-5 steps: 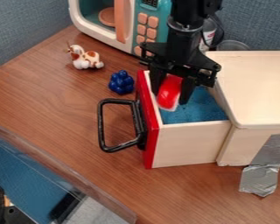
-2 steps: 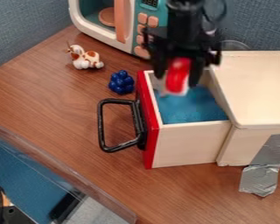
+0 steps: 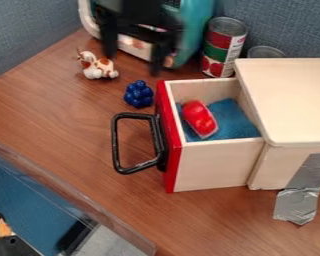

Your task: Put the red object in the drawer

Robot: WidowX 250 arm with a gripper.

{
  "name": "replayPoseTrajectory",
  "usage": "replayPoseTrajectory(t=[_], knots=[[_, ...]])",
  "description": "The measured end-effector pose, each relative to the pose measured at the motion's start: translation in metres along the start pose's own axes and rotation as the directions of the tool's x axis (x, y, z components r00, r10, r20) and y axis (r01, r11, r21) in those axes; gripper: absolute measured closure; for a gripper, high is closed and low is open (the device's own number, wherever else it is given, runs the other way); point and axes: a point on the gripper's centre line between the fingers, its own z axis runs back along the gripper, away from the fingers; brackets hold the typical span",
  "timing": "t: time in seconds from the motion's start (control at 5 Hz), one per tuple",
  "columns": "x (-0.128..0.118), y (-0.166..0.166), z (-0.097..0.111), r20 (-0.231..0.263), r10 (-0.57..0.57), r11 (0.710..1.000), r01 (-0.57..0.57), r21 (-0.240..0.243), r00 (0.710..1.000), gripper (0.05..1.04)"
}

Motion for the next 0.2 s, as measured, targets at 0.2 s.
replayPoseTrajectory(t=[0.2], knots=[[-0.0255,0.0523,0.0106,0.02,0.019,0.991,-0.022,0.129,1.0,0.083]])
